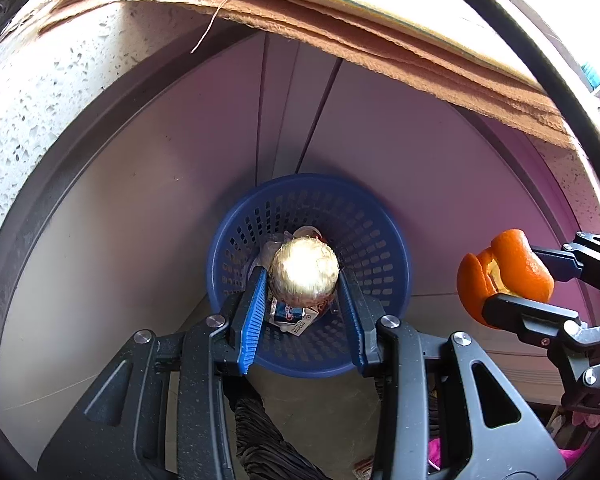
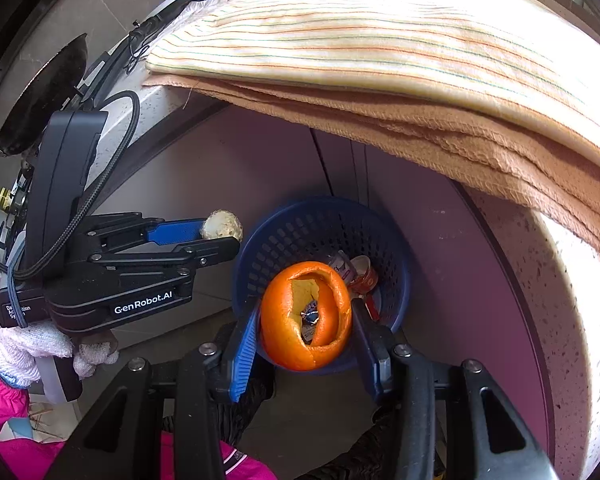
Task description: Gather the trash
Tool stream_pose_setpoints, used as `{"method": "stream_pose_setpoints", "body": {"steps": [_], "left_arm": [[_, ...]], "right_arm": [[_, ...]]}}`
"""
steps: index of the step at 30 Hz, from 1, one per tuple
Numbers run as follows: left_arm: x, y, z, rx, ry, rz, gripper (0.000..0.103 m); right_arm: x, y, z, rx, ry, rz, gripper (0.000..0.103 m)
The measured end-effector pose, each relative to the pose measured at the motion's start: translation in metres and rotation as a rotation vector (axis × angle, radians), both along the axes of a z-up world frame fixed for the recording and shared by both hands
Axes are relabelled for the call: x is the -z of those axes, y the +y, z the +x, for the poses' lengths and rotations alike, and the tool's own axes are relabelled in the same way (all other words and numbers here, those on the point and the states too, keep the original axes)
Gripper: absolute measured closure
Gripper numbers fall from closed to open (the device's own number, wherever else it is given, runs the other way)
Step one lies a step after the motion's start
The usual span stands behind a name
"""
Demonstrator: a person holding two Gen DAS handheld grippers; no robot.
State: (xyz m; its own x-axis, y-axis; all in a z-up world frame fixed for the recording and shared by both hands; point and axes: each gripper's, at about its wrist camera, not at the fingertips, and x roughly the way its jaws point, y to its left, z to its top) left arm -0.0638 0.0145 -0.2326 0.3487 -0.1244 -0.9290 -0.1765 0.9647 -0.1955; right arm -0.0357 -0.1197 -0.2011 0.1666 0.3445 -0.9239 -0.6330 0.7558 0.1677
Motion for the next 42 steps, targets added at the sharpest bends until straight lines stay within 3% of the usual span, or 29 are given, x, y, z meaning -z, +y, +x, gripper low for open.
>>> {"method": "stream_pose_setpoints", "body": {"steps": [11, 13, 15, 29, 37, 42], "left_arm": [[-0.016, -0.004, 0.000, -0.012, -0.005, 0.022, 0.067], [-0.017, -0.005, 0.001, -0.013, 0.001, 0.028, 0.058], [-0.019, -0.004, 0.001, -0.019, -0.002, 0.030, 0.056], [-0.030, 0.003, 0.001, -0.025, -0.014, 0.044, 0.056], [-0.049, 0.006, -0.003, -0.036, -0.046, 0.065, 0.056], [-0.070, 0.010, -0.007, -0.044, -0.081, 0.081, 0.056]], "right_arm": [[-0.001, 0.003, 0.003, -0.003, -0.005, 0.001, 0.054], [-0.002, 0.003, 0.005, -0.002, -0.007, 0.001, 0.052], [-0.003, 0.002, 0.006, 0.004, -0.010, 0.003, 0.049], [-0.013, 0.000, 0.010, 0.006, -0.002, 0.016, 0.047], [-0.034, -0.002, 0.006, -0.004, -0.031, 0.045, 0.042], [-0.056, -0.002, 0.003, -0.010, -0.075, 0.061, 0.034]]}}
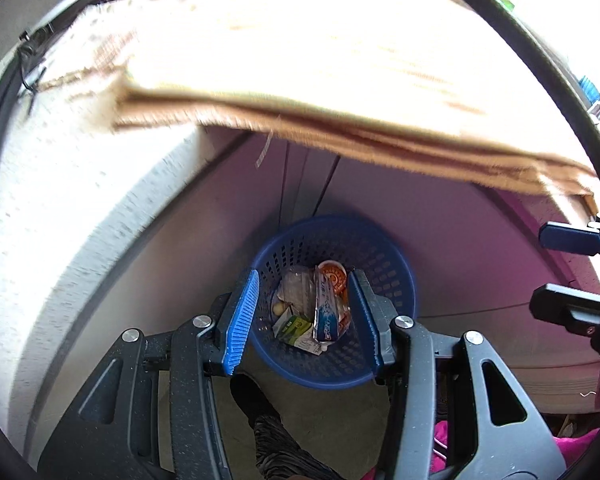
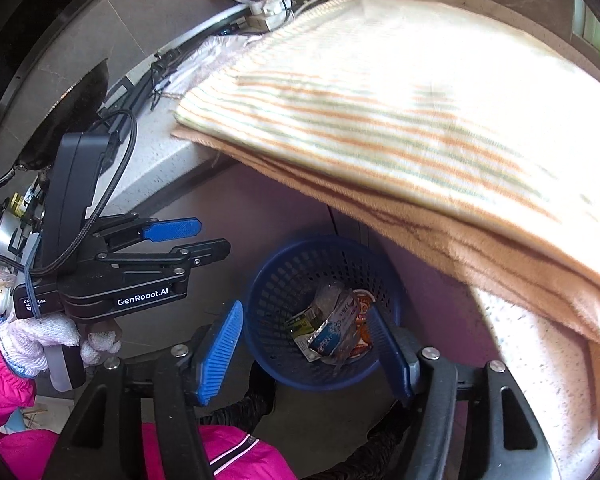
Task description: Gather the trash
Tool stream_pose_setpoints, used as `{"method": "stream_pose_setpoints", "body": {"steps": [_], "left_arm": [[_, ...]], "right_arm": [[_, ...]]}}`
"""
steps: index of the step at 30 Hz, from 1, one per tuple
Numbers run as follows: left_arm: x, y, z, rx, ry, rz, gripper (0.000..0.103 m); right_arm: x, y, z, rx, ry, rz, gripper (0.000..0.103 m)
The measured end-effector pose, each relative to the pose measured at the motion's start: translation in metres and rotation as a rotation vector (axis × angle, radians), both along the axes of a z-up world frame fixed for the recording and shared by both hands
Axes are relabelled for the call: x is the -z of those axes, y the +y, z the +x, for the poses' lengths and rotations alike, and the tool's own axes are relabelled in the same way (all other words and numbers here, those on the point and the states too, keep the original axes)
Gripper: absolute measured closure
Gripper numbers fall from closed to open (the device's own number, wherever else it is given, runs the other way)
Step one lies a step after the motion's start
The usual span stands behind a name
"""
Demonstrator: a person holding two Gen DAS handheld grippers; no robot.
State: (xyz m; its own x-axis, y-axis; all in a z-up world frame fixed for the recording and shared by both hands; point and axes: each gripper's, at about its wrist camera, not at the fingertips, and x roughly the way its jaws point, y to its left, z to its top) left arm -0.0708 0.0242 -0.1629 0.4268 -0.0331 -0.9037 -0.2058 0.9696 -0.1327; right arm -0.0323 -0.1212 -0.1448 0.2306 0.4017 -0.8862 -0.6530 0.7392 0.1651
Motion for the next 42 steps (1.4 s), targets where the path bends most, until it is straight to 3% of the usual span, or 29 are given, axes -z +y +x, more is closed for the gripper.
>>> {"method": "stream_pose_setpoints", "body": {"steps": [12, 18, 30, 38, 42], "left_arm": [[-0.063, 0.003, 0.001, 0.006, -0.134, 0.012, 0.055], [-0.104, 0.001, 0.008, 0.004, -0.235, -0.008, 0.039], [-0.172, -0.017, 0.013, 0.020, -0.389, -0.054, 0.019], [-0.195, -0.019, 0.011, -0.007, -0.440, -0.052, 0.003], [-0.202, -0.019, 0.010, -0.029, -0.453, -0.021, 0.001]], "right_arm": [[-0.061, -0.007, 0.000, 0.028, -0.126, 0.068, 0.028], [-0.095, -0.020, 0.004, 0.080, -0.178, 0.136, 0.023], [-0.146, -0.060, 0.017, 0.211, -0.278, 0.266, 0.017], [-0.163, -0.065, 0.023, 0.222, -0.306, 0.310, 0.013], [-0.166, -0.061, 0.022, 0.212, -0.319, 0.322, 0.007]]}}
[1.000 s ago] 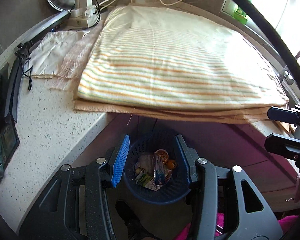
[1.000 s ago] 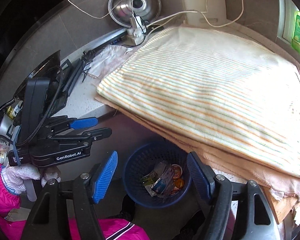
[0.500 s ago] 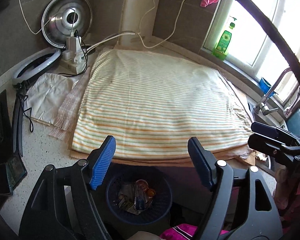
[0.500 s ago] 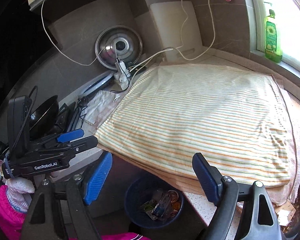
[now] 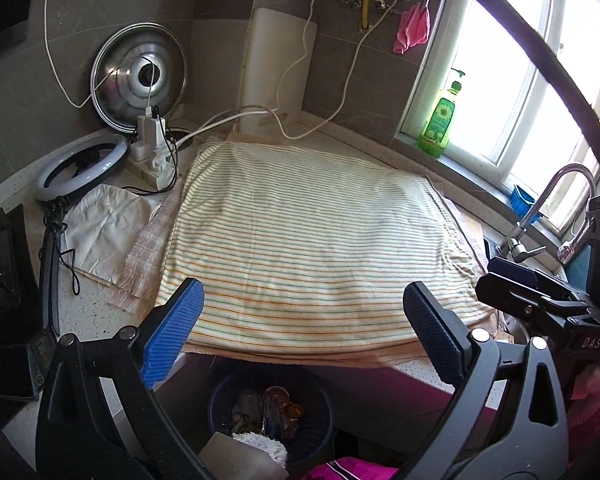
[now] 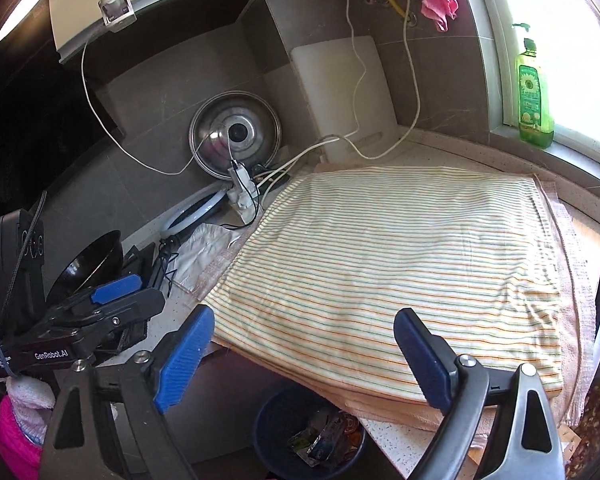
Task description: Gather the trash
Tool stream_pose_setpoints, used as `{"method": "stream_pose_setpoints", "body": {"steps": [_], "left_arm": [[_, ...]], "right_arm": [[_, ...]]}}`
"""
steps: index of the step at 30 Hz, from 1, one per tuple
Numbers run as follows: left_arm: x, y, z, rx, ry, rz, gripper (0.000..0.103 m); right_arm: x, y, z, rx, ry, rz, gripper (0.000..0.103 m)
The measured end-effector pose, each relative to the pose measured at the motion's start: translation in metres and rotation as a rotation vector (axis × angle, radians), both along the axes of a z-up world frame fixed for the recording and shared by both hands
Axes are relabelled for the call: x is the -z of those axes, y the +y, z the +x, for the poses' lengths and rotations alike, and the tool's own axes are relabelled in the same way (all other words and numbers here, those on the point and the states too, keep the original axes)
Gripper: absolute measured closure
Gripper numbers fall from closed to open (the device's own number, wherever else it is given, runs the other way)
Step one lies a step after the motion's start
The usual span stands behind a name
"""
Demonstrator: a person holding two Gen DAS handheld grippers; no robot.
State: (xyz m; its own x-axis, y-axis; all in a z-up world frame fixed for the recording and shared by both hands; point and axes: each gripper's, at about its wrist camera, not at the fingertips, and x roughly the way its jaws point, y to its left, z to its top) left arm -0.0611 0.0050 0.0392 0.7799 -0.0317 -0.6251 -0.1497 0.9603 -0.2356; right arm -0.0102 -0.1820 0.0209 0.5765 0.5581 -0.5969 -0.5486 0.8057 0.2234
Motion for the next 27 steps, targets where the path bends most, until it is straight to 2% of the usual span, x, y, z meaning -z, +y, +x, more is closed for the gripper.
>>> {"method": "stream_pose_setpoints", "body": {"steps": [3, 27], "left_arm": [[-0.002, 0.003, -0.001, -0.006, 0.002, -0.012, 0.001], [-0.008, 0.007, -0.010, -0.013, -0.005, -0.028, 0.001]], "right_arm": [[-0.001, 0.001, -0.003, -0.008, -0.011, 0.008, 0.000], [-0.001, 0.005, -0.002, -0.022, 0.000, 0.009, 0.000]]}}
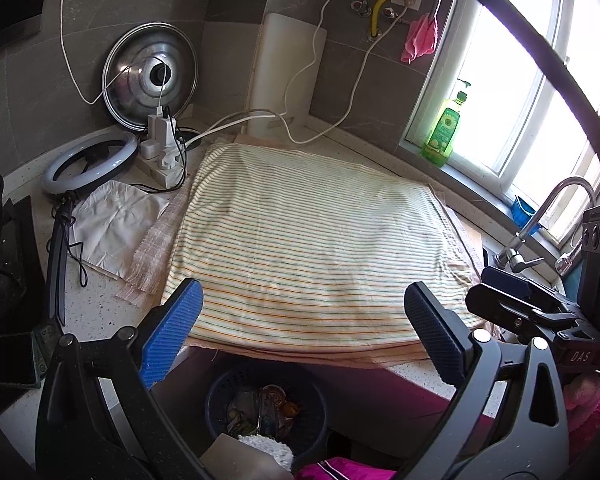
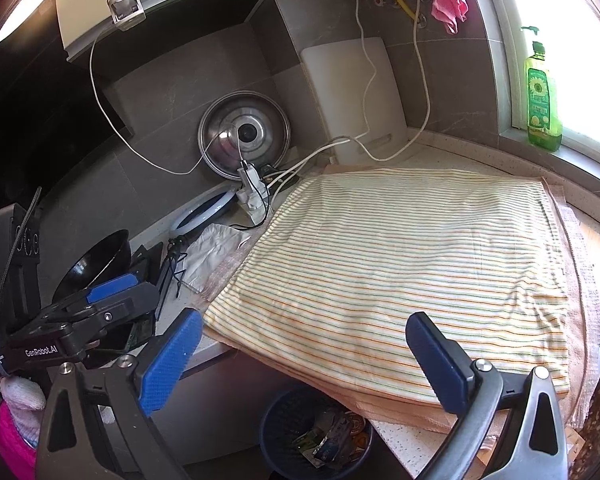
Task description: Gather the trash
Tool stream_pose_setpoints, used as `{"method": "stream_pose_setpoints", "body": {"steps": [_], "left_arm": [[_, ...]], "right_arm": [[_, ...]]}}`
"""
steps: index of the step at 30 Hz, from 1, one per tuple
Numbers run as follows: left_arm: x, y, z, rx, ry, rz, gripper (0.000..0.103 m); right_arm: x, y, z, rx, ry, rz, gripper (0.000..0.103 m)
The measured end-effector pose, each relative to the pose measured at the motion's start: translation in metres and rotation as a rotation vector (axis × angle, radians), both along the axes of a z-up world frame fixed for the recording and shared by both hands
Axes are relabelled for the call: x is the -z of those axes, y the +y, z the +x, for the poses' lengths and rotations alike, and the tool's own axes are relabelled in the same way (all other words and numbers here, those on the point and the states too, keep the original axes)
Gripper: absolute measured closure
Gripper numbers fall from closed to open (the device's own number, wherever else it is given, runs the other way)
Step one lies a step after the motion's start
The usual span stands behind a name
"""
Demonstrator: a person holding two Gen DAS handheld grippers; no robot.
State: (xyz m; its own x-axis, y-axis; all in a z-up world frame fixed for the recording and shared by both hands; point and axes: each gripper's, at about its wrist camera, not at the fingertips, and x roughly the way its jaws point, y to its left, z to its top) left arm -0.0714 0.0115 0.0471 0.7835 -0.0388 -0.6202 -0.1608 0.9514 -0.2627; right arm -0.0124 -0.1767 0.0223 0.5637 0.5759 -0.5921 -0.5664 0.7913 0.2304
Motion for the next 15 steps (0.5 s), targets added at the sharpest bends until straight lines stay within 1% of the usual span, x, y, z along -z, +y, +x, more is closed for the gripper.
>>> {"method": "stream_pose_setpoints", "body": {"steps": [15], "left_arm": [[-0.0061, -0.0015, -0.0001, 0.003, -0.003, 0.006, 0.001]], "right_arm": [[0.0038, -0.0031, -0.0006, 0.011, 0.018, 0.010, 0.000]]}}
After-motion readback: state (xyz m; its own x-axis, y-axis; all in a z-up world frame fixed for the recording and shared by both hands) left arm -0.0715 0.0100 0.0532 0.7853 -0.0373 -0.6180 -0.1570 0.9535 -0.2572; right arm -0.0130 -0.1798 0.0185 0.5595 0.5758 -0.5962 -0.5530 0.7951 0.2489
